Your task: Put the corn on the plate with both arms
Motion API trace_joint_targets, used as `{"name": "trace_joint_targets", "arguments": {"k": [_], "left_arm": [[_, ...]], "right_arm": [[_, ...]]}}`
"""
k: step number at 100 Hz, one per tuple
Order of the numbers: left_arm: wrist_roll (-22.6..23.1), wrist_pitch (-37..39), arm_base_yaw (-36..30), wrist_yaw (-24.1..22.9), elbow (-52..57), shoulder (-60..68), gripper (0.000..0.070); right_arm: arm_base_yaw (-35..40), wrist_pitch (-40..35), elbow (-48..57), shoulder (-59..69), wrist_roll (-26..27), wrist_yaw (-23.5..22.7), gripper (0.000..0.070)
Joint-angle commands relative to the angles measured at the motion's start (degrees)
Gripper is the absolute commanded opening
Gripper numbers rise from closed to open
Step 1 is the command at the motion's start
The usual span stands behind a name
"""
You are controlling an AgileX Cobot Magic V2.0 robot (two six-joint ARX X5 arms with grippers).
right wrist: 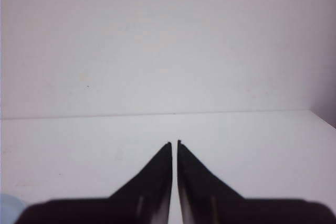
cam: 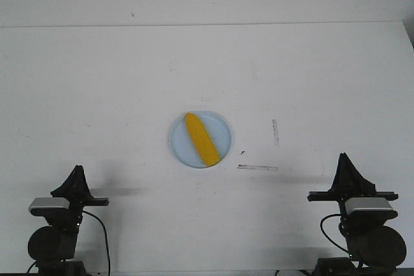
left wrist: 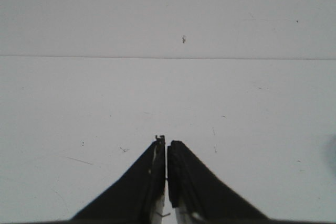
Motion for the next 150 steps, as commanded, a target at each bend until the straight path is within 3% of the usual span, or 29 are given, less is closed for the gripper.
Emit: {"name": "trace_joint_targets", "arguments": {"k": [1,53,76,95,127,150], "left_arm": [[0.52,0.98,0.04,0.02,-1.18,-0.09,0.0001],[0.55,0.98,0.04,0.02,-1.18,-0.09,0.0001],[0.55,0.98,0.04,0.02,-1.18,-0.09,0.0001],[0.52,0.96,0.04,0.02,-1.18,-0.09,0.0001],[0.52,0.96,0.04,0.02,-1.18,-0.09,0.0001],[0.52,0.96,0.04,0.02,-1.18,-0.09,0.0001]], "right_arm": [[0.04,0.61,0.13,-0.04,0.55,0.04,0.0016],[0.15,0.48,0.02,-0.04,0.11,0.13,0.0016],[0.15,0.0,-3.34,-3.41,-0.28,4.74,0.0016],[0.13,5.84,-9.27,-7.41,-0.31,6.08,0.0016],[0.15,9.27,-14.43,-7.41,-0.31,5.86,0.0016],[0.15,20.7,-22.01,-7.41,-0.33,5.84,0.0016]]}}
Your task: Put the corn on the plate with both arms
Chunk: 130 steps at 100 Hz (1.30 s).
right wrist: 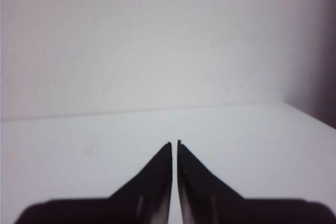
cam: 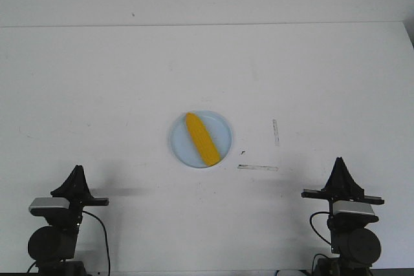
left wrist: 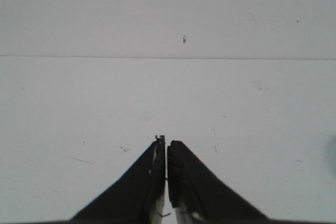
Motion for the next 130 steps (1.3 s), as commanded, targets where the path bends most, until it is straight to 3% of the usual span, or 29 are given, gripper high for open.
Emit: {"name": "trace_joint_targets", "arguments": {"k": [1,78,130], "left_arm": [[0.52,0.96,0.04,0.0,-1.18,-0.11,0.0001],[0.52,0.96,0.04,0.0,-1.18,-0.11,0.0001],[0.52,0.96,0.04,0.0,-1.18,-0.11,0.0001]], "right_arm": [[0.07,1.6,-1.53,-0.04,-0.07,-0.2,0.0016],[0.0,-0.74,-1.55,-0.04,-0.09,-0.44,0.0016],[-0.39,-1.2,-1.55,-0.04,-0.07,-7.37,0.0016]]}}
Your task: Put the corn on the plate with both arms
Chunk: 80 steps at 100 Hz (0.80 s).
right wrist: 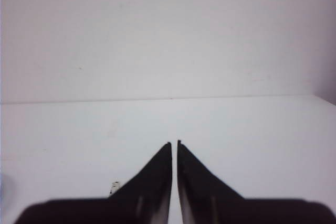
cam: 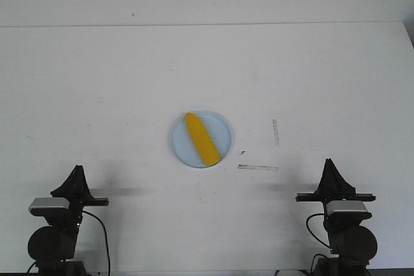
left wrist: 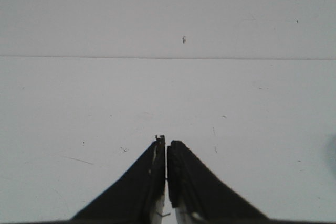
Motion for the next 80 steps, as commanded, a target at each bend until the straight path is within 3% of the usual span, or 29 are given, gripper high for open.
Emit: {"name": "trace_joint_targets", "arguments": {"k": [1,80], "left_arm": [[0.5,0.94,0.04,0.0,-1.18,-0.11,0.0001],[0.5,0.94,0.04,0.0,-1.18,-0.11,0.0001]], "right_arm": [[0.07,0.33,-0.07,0.0,-0.07,-1.11,0.0016],[0.09,-1.99,-0.07,0.0,-0.07,-1.4,0.0016]]}}
